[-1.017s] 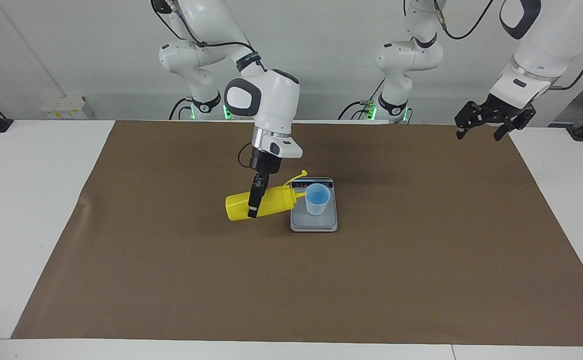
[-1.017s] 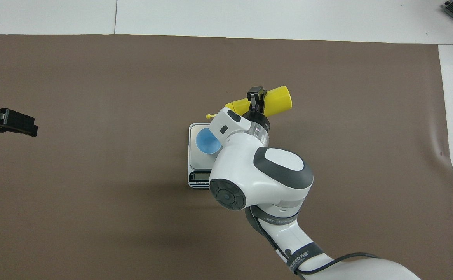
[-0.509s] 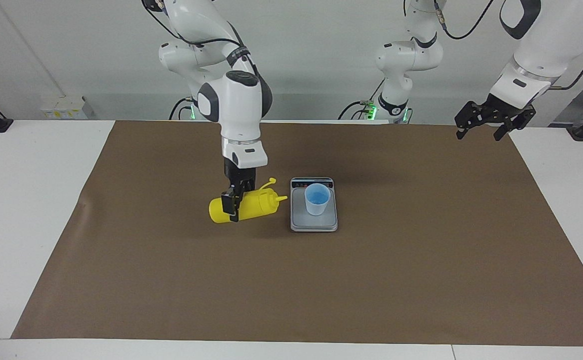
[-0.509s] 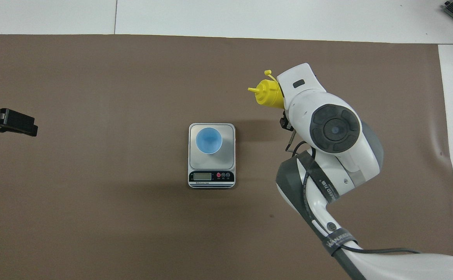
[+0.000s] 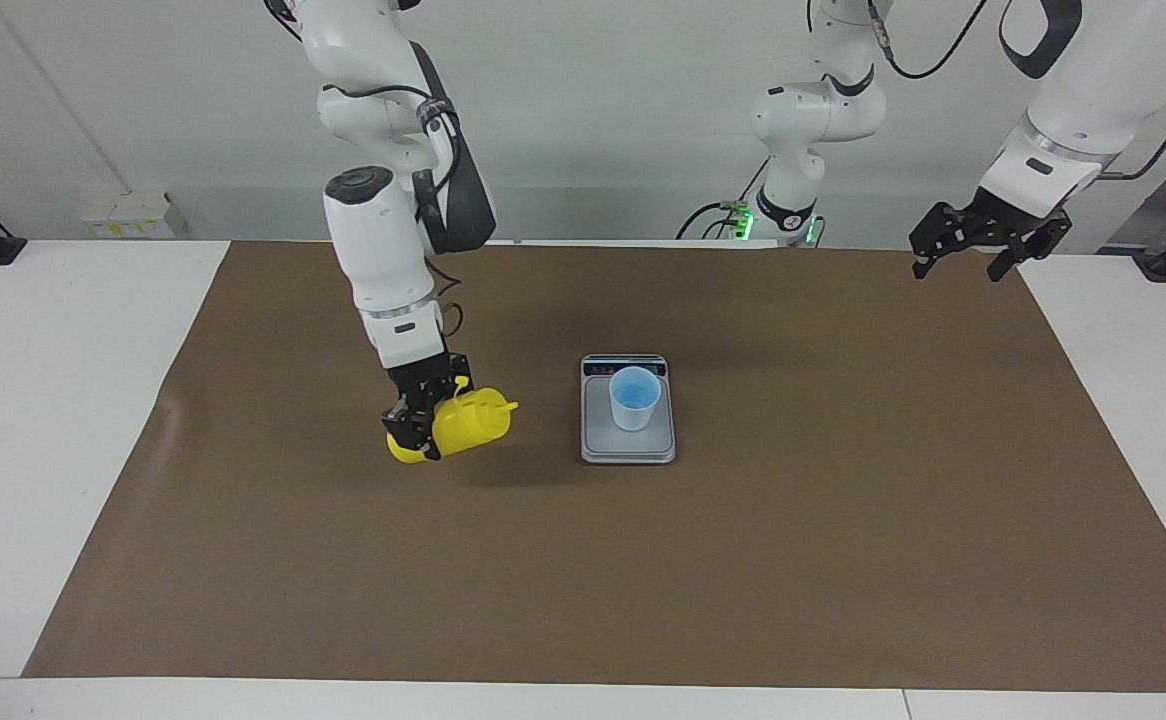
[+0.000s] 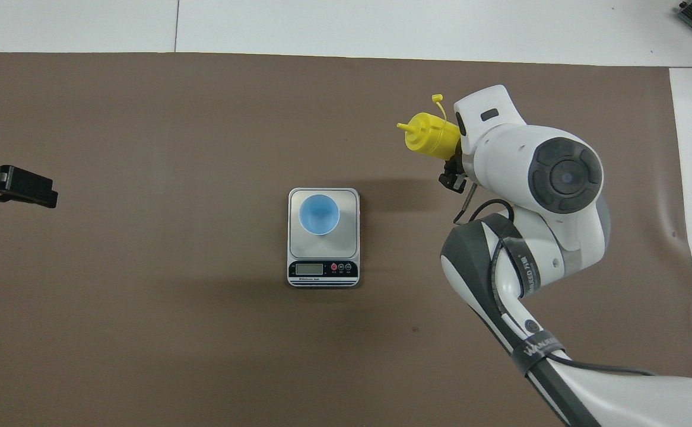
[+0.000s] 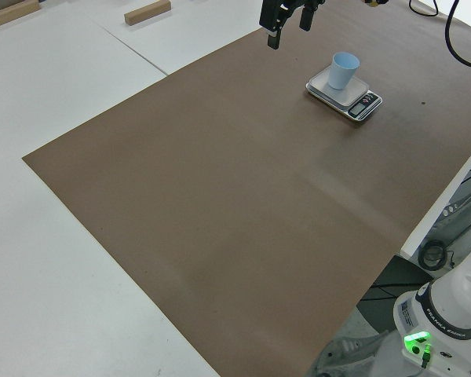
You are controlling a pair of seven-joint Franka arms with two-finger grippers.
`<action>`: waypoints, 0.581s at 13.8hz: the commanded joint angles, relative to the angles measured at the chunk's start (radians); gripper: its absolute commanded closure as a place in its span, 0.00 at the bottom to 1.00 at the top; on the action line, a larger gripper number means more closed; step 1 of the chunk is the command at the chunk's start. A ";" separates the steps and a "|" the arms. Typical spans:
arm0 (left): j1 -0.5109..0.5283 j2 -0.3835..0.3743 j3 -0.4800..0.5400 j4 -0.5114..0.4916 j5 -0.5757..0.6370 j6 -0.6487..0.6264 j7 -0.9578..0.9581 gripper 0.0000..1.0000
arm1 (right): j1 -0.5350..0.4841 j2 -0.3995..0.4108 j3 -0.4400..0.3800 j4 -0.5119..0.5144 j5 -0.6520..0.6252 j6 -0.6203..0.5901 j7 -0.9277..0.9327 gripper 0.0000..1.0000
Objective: Pour seasoning into cup on scale with both arms
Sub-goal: 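Turn the bottle upright and carry it back beside the scale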
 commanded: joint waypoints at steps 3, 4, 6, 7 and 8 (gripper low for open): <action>0.010 -0.028 -0.004 -0.029 0.014 -0.004 0.014 0.00 | -0.084 -0.029 0.014 -0.072 0.439 0.014 -0.403 1.00; 0.010 -0.028 -0.004 -0.029 0.014 -0.004 0.014 0.00 | -0.100 -0.032 0.014 -0.085 0.510 0.006 -0.475 1.00; 0.010 -0.028 -0.006 -0.029 0.014 -0.004 0.014 0.00 | -0.141 -0.039 0.014 -0.102 0.619 -0.049 -0.575 1.00; 0.010 -0.028 -0.004 -0.029 0.014 -0.004 0.014 0.00 | -0.176 -0.039 0.014 -0.106 0.685 -0.101 -0.629 1.00; 0.010 -0.028 -0.006 -0.029 0.014 -0.004 0.014 0.00 | -0.212 -0.038 0.012 -0.108 0.757 -0.150 -0.711 1.00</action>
